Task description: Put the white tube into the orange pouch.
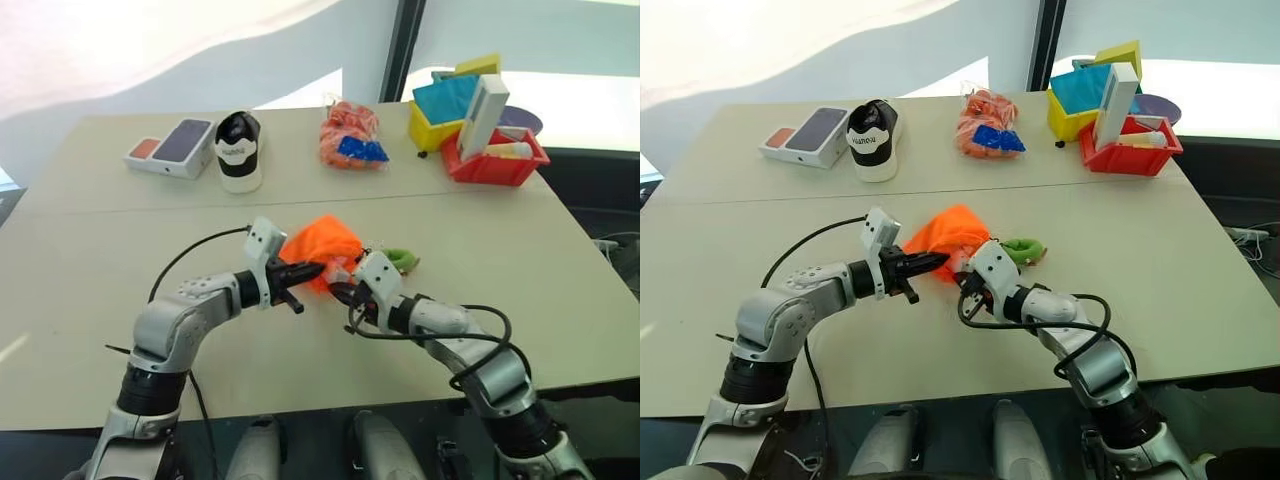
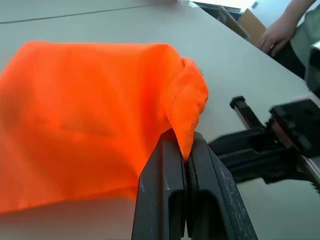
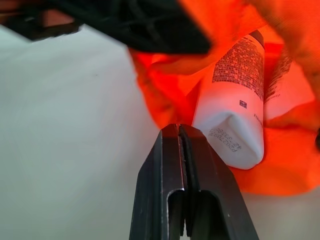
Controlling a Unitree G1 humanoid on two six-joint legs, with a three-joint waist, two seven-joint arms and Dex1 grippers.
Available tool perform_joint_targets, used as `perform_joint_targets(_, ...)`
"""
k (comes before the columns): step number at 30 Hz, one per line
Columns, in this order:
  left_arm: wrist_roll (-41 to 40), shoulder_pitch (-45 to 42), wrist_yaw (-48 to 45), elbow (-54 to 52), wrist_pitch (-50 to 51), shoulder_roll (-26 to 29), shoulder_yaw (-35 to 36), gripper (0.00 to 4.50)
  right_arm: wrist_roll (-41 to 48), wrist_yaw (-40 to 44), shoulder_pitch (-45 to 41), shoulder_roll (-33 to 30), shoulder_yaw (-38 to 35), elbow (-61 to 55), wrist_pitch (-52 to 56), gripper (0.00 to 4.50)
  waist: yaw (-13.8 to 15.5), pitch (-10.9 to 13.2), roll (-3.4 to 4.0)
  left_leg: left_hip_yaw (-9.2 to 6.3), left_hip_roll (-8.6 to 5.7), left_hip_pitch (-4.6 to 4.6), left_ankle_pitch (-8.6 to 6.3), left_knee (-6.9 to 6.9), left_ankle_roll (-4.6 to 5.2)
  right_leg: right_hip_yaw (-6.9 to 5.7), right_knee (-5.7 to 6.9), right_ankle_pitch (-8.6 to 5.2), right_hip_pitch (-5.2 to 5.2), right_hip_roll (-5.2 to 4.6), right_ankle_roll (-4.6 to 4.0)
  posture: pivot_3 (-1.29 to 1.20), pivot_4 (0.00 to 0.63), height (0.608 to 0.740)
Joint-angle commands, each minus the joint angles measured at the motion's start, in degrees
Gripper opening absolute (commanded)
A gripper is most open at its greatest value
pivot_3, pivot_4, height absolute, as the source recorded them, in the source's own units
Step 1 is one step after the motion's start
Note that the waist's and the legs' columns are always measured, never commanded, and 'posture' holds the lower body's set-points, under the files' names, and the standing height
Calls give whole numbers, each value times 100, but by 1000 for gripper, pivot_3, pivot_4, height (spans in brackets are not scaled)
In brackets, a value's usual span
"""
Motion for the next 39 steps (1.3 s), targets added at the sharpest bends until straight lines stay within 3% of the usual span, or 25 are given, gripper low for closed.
perform_joint_targets(1, -133, 63, -138, -324, -19, 124, -41, 0, -322, -202, -170, 195, 88, 270, -432, 51, 4, 0, 0, 0, 0, 0, 0, 0, 0, 0, 0, 0, 0, 0, 0, 0, 150, 740)
perform_joint_targets(10, 13, 230, -261, -303, -218, 449, -182, 0, -628, -268, -242, 395, 66, 343, -690, 51, 5, 0, 0, 1, 0, 0, 0, 1, 0, 0, 0, -2, 0, -1, -4, 0, 150, 740)
perform_joint_targets(16, 234, 377, -471, -167, -533, 920, -125, 0, 362, 1158, 439, -892, -675, -847, -440, 51, 26, 1, 1, 2, -2, -3, 0, -2, 0, 0, -7, -5, 1, -6, -2, 0, 150, 740)
perform_joint_targets(23, 262, 553, -800, 1, -784, 1354, 61, 0, 587, 1625, 639, -1775, -1209, -1076, -385, 3280, -10, 1, 1, 3, 3, 3, -1, -2, 1, 1, -5, -16, 1, 1, -8, 0, 150, 740)
perform_joint_targets(34, 422, 547, -869, -15, -1019, 1231, -230, 0, -799, 1181, -9, -1594, -491, 707, -1666, 3280, 18, 1, -1, 10, -1, -2, 0, 1, 0, 5, -10, -7, 1, -6, -22, 0, 150, 740)
perform_joint_targets(37, 218, 571, -920, -77, -951, 1116, -135, 824, -1003, 1202, -96, -1552, -386, 1064, -1906, 3320, 19, 1, -1, 8, -1, -2, 0, -1, 0, 4, -9, -6, 0, -5, -18, 0, 150, 740)
perform_joint_targets(39, 23, 584, -996, -133, -873, 1089, -16, 1795, -1084, 1221, -125, -1545, -369, 1182, -1970, 3320, 19, 1, -1, 8, -1, -2, 0, 1, 0, 4, -8, -6, 1, -4, -17, 0, 150, 740)
